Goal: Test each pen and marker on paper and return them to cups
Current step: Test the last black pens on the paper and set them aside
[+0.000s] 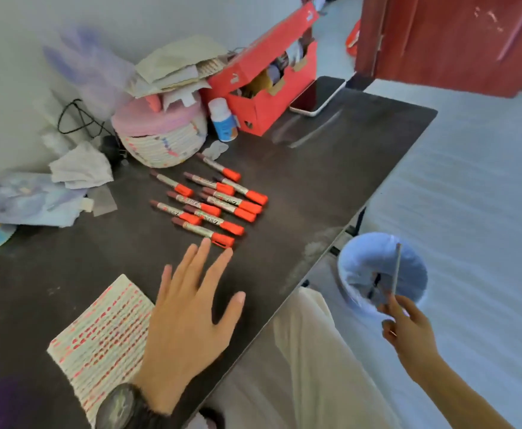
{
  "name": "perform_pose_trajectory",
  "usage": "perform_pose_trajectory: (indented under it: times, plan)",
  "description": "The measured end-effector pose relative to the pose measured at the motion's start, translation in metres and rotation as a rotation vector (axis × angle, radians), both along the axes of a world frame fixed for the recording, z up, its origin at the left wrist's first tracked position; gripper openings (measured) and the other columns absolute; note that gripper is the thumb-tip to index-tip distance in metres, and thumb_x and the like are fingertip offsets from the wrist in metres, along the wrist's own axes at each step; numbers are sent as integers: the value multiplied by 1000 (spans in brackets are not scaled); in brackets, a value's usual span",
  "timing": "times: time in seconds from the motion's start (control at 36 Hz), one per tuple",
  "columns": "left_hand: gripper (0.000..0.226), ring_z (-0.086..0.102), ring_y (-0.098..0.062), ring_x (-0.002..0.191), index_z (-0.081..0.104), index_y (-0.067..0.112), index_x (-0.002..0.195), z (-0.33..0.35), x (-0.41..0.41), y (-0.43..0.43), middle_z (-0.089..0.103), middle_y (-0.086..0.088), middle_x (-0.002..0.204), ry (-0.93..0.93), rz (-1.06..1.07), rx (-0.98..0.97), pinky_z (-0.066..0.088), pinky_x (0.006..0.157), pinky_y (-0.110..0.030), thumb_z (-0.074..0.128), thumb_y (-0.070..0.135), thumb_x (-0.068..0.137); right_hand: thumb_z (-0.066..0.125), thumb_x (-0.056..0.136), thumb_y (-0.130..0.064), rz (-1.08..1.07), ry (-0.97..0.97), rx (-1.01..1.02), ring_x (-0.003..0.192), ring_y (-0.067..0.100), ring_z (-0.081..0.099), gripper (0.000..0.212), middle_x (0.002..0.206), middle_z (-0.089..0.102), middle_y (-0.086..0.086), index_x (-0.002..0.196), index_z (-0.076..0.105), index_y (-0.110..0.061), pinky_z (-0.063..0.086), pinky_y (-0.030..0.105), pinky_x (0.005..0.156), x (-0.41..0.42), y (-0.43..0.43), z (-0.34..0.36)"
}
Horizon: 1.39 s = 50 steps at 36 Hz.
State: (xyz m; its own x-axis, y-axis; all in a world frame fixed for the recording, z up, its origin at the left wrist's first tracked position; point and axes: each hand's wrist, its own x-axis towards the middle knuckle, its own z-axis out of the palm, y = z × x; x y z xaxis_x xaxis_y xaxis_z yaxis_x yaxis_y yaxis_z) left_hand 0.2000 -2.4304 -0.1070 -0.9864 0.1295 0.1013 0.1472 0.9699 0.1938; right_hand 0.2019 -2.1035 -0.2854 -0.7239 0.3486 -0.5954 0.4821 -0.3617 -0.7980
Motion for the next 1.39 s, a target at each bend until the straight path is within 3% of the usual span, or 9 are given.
perform_pose_trajectory:
  times: [0.14,0.28,0.53,0.64,0.72,0.81,0.86,1.03,1.39]
  plan:
    - [68,1,-12,156,24,38,159,-9,-35,40,7,5,170,-51,-241,-34,12,125,-49,35,63,97,53,106,-20,30,-290,-10,58,18,48,25,98,69,8,125,60,-5,35,23,45,0,11,-79]
    - [69,0,-12,156,17,40,159,-20,-58,67,4,6,170,-162,-342,-79,10,126,-48,30,65,96,43,107,-11,80,-490,-3,60,16,53,21,109,67,8,122,57,-4,35,21,46,-16,11,-120]
    - [70,8,-13,156,29,37,157,-31,-65,74,15,6,168,-156,-292,16,9,125,-46,44,60,93,36,106,-15,124,-573,49,60,13,51,19,102,66,6,117,51,-12,28,23,49,-99,18,-154]
    - [70,12,-14,155,34,36,155,-34,-66,76,19,6,167,-135,-287,50,11,125,-47,50,58,91,38,101,-8,154,-541,122,58,14,50,21,92,63,9,108,57,-6,36,23,46,-130,27,-167]
    - [69,14,-14,155,37,36,154,-36,-67,75,21,5,167,-114,-282,55,14,125,-48,52,57,91,45,102,-18,238,-547,244,87,25,59,37,122,62,21,133,57,0,48,29,67,-144,25,-178]
    - [69,16,-15,155,37,36,154,-36,-67,75,23,4,167,-108,-281,50,16,124,-50,54,56,90,45,103,-19,525,-663,553,122,36,56,42,138,56,20,142,50,-2,53,36,90,-137,18,-185]
    - [69,16,-15,155,37,36,154,-36,-67,76,23,4,166,-106,-278,53,15,124,-49,55,55,90,46,101,-23,717,-662,713,126,39,54,47,137,57,19,144,47,-6,45,44,106,-129,11,-188]
    - [68,17,-15,154,38,37,154,-35,-67,76,24,4,166,-102,-269,65,15,125,-49,56,54,90,56,93,-24,993,-599,885,133,41,47,60,146,50,20,149,40,-9,42,45,107,-116,2,-188]
    - [65,19,-12,154,41,38,152,-34,-59,76,26,8,165,-59,-254,134,15,125,-44,56,54,91,44,103,-20,953,-358,906,125,39,56,42,141,58,17,145,49,-16,46,46,105,-101,15,-112]
